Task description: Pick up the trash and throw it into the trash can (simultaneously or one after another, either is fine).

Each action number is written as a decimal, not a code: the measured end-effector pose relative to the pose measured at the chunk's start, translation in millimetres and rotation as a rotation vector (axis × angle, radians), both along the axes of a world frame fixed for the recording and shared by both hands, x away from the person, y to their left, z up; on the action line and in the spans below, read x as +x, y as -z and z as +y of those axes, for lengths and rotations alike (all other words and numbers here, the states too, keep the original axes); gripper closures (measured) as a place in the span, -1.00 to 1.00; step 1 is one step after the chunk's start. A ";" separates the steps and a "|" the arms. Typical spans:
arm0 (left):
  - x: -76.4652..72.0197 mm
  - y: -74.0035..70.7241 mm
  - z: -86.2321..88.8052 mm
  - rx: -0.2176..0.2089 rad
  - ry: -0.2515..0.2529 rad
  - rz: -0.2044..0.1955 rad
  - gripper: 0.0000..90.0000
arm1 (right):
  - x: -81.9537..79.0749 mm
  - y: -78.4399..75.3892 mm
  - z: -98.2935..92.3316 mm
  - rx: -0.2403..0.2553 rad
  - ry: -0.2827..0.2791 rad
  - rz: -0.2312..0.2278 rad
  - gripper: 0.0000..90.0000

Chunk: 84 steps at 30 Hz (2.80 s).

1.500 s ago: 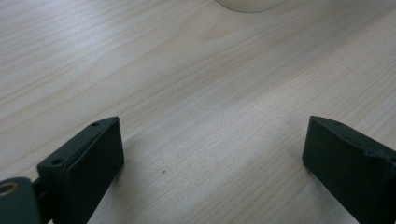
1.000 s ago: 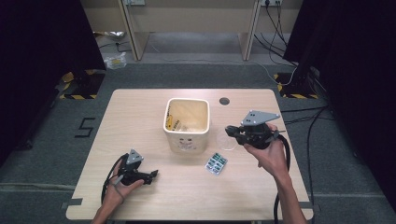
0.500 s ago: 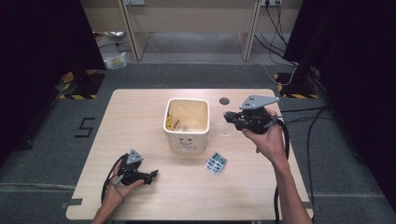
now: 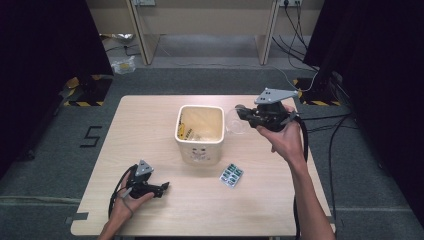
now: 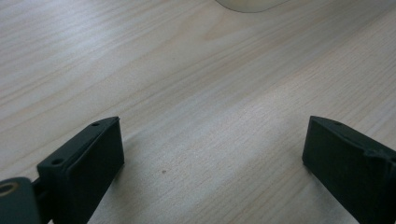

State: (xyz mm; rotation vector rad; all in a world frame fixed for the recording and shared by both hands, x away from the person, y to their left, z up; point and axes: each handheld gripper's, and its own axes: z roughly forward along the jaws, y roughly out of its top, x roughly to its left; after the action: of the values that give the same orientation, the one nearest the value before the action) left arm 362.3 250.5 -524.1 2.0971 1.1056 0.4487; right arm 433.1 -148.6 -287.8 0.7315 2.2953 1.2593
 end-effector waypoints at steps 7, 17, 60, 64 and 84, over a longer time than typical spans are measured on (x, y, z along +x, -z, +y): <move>0.0 -0.2 0.1 0.001 0.001 0.002 -0.90 | 6.8 -10.3 7.3 0.005 -0.004 -0.009 0.85; 0.0 -0.2 0.1 0.001 0.001 0.002 -0.91 | 22.2 -12.6 21.8 0.005 -0.012 -0.004 0.84; -0.1 -0.3 0.3 0.002 0.003 0.003 -0.90 | 79.7 61.7 107.5 -0.125 -0.068 0.155 0.78; -0.1 -0.3 0.3 0.002 0.003 0.003 -0.90 | 81.0 67.5 109.4 -0.141 -0.070 0.174 0.72; -0.1 -0.2 0.2 0.000 0.001 0.002 -0.90 | 66.3 47.2 88.1 -0.039 -0.015 0.122 -0.13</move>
State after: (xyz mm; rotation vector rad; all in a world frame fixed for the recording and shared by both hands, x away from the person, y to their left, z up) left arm 362.2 250.8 -523.9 2.0986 1.1057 0.4462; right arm 499.4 -60.6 -335.1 0.7992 2.4192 1.2034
